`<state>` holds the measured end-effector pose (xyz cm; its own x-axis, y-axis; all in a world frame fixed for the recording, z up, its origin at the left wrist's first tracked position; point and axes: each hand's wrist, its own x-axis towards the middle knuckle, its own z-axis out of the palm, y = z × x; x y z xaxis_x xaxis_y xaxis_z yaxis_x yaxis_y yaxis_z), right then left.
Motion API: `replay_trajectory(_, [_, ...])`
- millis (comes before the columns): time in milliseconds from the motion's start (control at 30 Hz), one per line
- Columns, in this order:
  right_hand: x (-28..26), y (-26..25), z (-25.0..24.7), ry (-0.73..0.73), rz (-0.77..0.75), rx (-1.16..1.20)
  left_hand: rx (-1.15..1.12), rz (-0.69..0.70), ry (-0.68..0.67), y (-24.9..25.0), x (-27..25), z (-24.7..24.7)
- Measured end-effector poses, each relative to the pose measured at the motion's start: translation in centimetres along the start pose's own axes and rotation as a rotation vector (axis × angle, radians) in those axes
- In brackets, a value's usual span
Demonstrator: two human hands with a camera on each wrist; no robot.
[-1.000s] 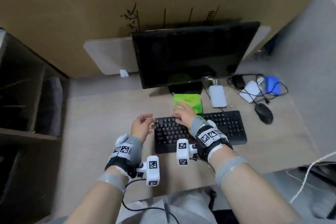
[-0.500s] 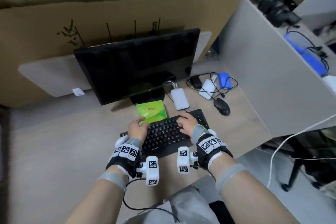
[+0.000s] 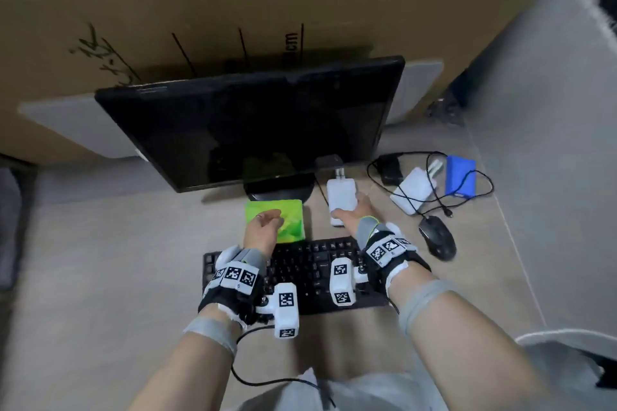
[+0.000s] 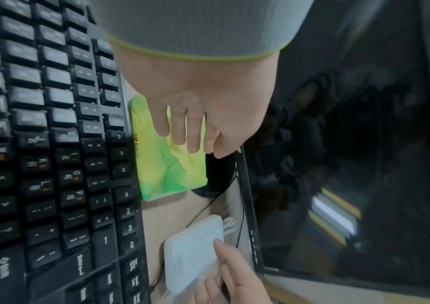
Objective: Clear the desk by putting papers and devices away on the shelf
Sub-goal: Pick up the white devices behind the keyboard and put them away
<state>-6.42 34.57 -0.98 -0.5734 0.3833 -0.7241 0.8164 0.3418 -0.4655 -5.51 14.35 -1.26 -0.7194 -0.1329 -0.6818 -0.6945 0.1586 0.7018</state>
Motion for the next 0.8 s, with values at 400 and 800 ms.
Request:
replay_trajectory(400, [5.6, -0.7, 2.4, 0.059, 0.015, -0.591, -0.251, -0.014, 0.195, -1.2, -0.7, 1.4])
replay_trajectory(800, [1.8, 1.4, -6.1, -0.565, -0.188, 0.036, -0.146, -0.196, -0.06, 2.5, -0.9, 11.5])
